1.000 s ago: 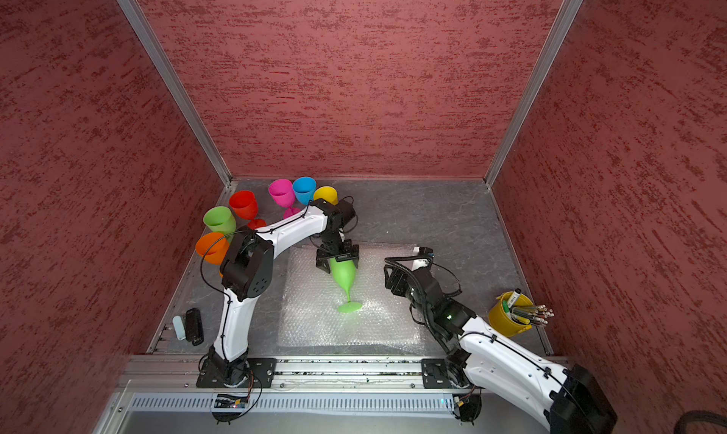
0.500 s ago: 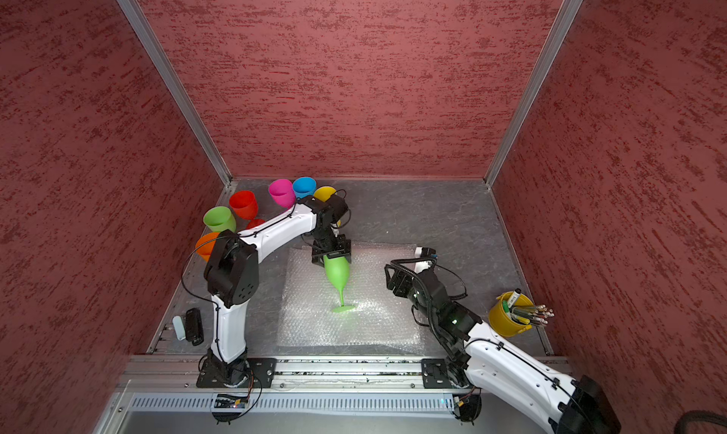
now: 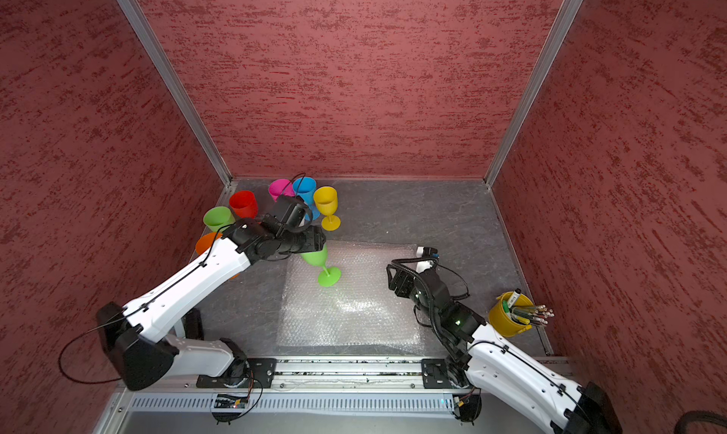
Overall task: Unpack wine glasses from bubble wrap
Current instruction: Pick up the wine glass from the bubble wrap, then place the wine glass at the center of the board.
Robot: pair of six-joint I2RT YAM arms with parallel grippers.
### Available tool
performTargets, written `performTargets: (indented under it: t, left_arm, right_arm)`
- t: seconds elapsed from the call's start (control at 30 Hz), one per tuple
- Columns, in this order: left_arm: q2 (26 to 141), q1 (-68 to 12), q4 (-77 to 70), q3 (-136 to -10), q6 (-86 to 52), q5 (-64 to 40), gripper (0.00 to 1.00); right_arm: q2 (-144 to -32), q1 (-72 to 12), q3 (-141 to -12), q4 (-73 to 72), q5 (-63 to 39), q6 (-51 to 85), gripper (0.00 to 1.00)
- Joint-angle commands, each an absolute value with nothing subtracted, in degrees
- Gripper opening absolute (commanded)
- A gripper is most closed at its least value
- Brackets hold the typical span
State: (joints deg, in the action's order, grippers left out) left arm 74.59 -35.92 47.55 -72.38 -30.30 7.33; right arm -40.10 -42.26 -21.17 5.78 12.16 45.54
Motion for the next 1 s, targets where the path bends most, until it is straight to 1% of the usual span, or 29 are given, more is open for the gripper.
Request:
performTargets:
  t: [0.0, 0.17, 0.23, 0.27, 0.33, 0.4, 0.5, 0.7, 0.87, 0.97]
  left_arm:
    - [69.0, -35.6, 32.1, -67.1, -23.7, 14.5, 0.67]
    - [64.0, -35.2, 22.7, -61.0, -10.0, 17.8, 0.67]
    - [63.2, -34.3, 19.1, -58.2, -7.7, 22.0, 0.67]
    - [63.0, -32.6, 17.5, -57.1, -7.1, 22.7, 0.67]
    - [63.4, -28.3, 17.2, -56.4, -8.9, 21.5, 0.68]
    - [64.7, -23.2, 17.7, -56.4, -11.7, 17.8, 0.69]
    - [67.2, -18.4, 15.6, -55.9, -13.0, 16.6, 0.69]
    - [73.0, -12.0, 5.9, -54.1, -14.7, 17.0, 0.70]
    - [79.3, -9.3, 1.6, -55.1, -13.3, 18.5, 0.70]
    - [82.7, -7.2, 0.2, -55.6, -13.8, 17.7, 0.70]
  right_arm:
    - [-40.7, -42.2, -23.0, 5.5, 13.6, 44.4, 0.74]
    - [-42.7, -42.1, -23.2, 4.1, 12.6, 44.1, 0.74]
    - [-43.2, -42.1, -23.4, 3.6, 12.3, 43.9, 0.74]
    - [-43.4, -42.1, -23.4, 3.5, 12.3, 43.9, 0.73]
    - [-43.8, -42.1, -23.6, 3.3, 12.2, 43.7, 0.74]
    - [-44.2, -42.2, -23.6, 3.1, 12.2, 43.6, 0.73]
    - [-44.7, -42.1, -23.6, 3.0, 12.0, 43.2, 0.73]
    - [-46.1, -42.1, -23.0, 1.9, 11.7, 42.9, 0.74]
    - [-46.9, -42.1, -23.3, 2.0, 11.8, 42.1, 0.74]
    - [-47.2, -42.1, -23.5, 1.9, 12.2, 41.4, 0.74]
